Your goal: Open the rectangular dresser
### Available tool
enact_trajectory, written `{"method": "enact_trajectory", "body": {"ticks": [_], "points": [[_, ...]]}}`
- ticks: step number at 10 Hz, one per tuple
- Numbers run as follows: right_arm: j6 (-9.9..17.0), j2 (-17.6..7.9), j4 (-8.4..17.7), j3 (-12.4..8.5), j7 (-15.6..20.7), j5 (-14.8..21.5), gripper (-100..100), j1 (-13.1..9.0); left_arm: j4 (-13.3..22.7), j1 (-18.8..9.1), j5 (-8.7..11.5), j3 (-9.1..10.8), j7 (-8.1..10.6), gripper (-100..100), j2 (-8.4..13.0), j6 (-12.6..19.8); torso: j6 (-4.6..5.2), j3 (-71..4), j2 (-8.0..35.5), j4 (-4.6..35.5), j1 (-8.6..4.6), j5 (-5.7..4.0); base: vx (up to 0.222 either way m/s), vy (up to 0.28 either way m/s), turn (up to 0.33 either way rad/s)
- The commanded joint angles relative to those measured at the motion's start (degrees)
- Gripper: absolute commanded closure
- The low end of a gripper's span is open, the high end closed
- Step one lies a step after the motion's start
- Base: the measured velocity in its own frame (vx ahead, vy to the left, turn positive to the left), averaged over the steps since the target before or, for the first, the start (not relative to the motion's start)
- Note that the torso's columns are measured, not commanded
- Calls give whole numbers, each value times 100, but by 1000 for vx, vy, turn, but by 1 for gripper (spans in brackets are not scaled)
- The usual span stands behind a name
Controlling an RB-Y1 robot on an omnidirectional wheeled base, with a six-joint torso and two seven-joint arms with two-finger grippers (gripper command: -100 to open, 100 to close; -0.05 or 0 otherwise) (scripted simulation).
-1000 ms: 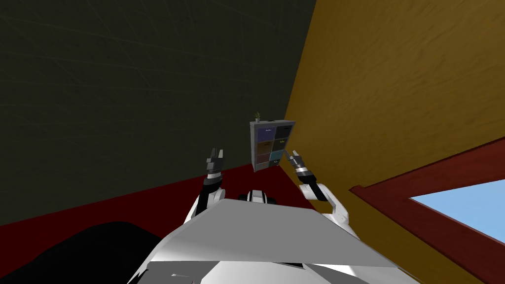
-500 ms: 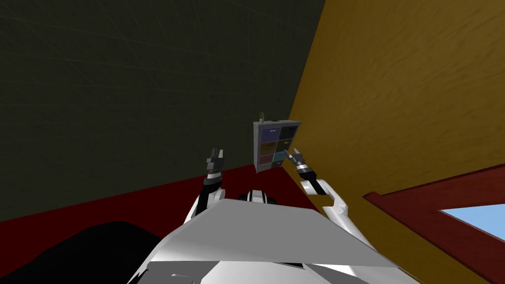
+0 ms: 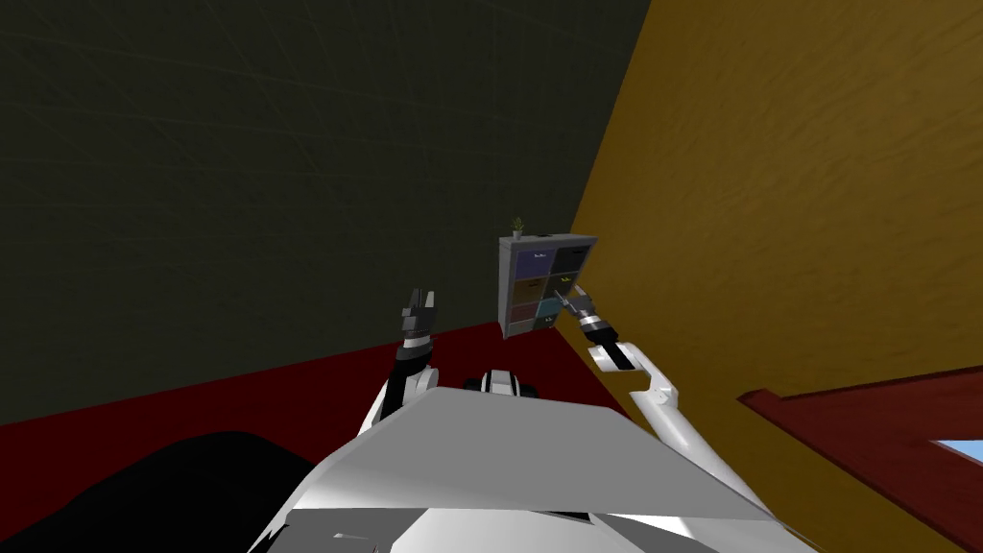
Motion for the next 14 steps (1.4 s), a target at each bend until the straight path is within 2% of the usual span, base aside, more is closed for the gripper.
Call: {"method": "enact_trajectory", "body": {"ticks": [1, 2, 3, 4, 5, 6, 7, 8, 9, 10, 11, 12, 13, 14], "points": [[-10, -159, 264, -62, 437, 128, -100, -177, 0, 0, 0, 0, 0, 0, 0, 0, -2, 0, -1, 0, 3, 0, 37, 68, 36], [4, -296, 485, -110, 597, 242, -100, -338, 0, 0, 0, 0, 0, 0, 0, 0, 1, 2, 4, 1, -4, -1, 50, 77, 63], [4, -296, 485, -110, 756, 242, -100, -338, 0, 0, 0, 0, 0, 0, 0, 0, -2, 0, -2, 0, 1, -1, 35, 64, 34], [20, -431, 710, -157, 923, 355, -100, -500, 0, 0, 0, 0, 0, 0, 0, 0, 1, 2, 3, 1, -3, -1, 39, 73, 53], [20, -431, 710, -157, 1070, 355, -100, -500, 0, 0, 0, 0, 0, 0, 0, 0, -2, 1, 0, 1, 2, 0, 35, 62, 36], [36, -565, 935, -204, 1250, 466, -100, -659, 0, 0, 0, 0, 0, 0, 0, 0, 0, 2, 3, 1, -1, -1, 36, 78, 71], [36, -565, 935, -204, 1379, 466, -100, -659, 0, 0, 0, 0, 0, 0, 0, 0, -2, 0, 0, 1, 4, 1, 34, 64, 30], [52, -696, 1159, -249, 1562, 575, -100, -816, 0, 0, 0, 0, 0, 0, 0, 0, 1, 1, 2, 1, -1, 0, 43, 83, 66], [52, -696, 1159, -249, 1681, 575, -100, -816, 0, 0, 0, 0, 0, 0, 0, 0, -2, -1, -3, 0, 5, 0, 41, 64, 27], [68, -824, 1378, -294, 1869, 680, -100, -969, 0, 0, 0, 0, 0, 0, 0, 0, 1, 0, 0, 0, -2, 0, 48, 72, 56], [68, -824, 1378, -294, 1974, 680, -100, -969, 0, 0, 0, 0, 0, 0, 0, 0, -2, -1, -2, 0, 1, 0, 43, 61, 33], [84, -948, 1590, -337, 2158, 782, -100, -1116, 0, 0, 0, 0, 0, 0, 0, 0, 0, 1, 1, 0, -3, -1, 44, 65, 50], [84, -948, 1590, -337, 2256, 782, -100, -1116, 0, 0, 0, 0, 0, 0, 0, 0, -2, 0, 0, 0, 0, -1, 32, 56, 31], [99, -1066, 1793, -378, 2460, 880, -100, -1258, 0, 0, 0, 0, 0, 0, 0, 0, 1, 3, 4, 1, -2, -1, 41, 59, 54]]}}
